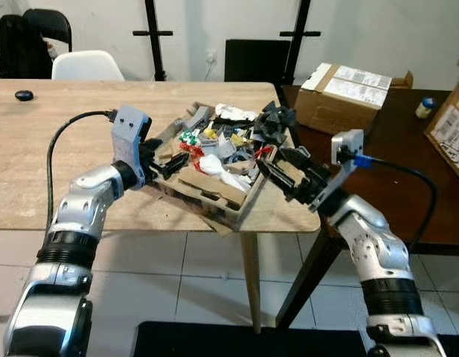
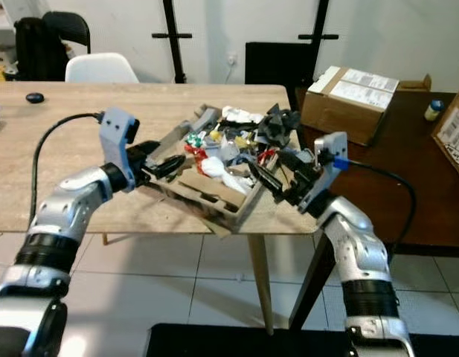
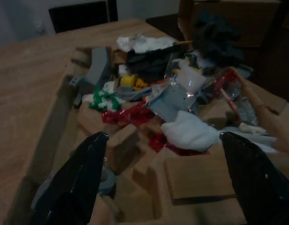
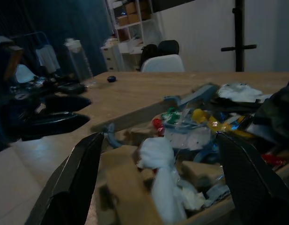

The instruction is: Picking trash to rubbish bin

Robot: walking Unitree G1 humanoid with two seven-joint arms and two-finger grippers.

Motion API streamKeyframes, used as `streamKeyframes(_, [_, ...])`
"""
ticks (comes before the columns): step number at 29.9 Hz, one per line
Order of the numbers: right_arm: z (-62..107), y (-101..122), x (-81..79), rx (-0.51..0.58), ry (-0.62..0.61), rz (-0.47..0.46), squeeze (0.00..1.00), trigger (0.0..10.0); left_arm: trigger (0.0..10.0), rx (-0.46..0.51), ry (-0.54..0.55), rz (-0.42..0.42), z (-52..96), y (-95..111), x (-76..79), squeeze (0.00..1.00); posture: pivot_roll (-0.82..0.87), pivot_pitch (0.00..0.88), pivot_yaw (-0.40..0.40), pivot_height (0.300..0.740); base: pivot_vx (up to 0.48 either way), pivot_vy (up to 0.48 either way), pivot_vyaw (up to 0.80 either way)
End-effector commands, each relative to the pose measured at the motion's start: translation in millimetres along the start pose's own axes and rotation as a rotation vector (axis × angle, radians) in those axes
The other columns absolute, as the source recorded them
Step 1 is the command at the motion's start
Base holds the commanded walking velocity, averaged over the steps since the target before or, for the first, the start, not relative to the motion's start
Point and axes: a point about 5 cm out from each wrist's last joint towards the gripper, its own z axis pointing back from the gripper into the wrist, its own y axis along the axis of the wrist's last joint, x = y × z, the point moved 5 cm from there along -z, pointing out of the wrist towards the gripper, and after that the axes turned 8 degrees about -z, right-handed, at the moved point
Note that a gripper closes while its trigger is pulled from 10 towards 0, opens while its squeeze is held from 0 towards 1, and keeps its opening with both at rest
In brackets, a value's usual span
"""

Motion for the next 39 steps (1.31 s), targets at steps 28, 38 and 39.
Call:
streamKeyframes(28, [-13.1, -21, 0.6, -0.009, -0.086, 0.021, 0.0, 10.0, 10.0, 0.004, -0.25, -0.315, -3.4, 16, -3.8, 0.0, 0.1, 0.138, 0.037, 0.74, 0.0, 0.0, 0.0])
streamKeyframes(38, [-15.1, -25, -4.4, -0.011, -0.061, -0.002, 0.0, 10.0, 10.0, -0.029, -0.385, -0.381, -3.8, 5, 10.9, 0.0, 0.1, 0.157, 0.033, 0.74, 0.0, 0.0, 0.0])
streamKeyframes(39, [-15.1, -25, -4.9, -0.009, -0.059, -0.004, 0.0, 10.0, 10.0, -0.031, -0.393, -0.386, -4.9, 4, 12.5, 0.0, 0.1, 0.162, 0.035, 0.74, 0.0, 0.0, 0.0])
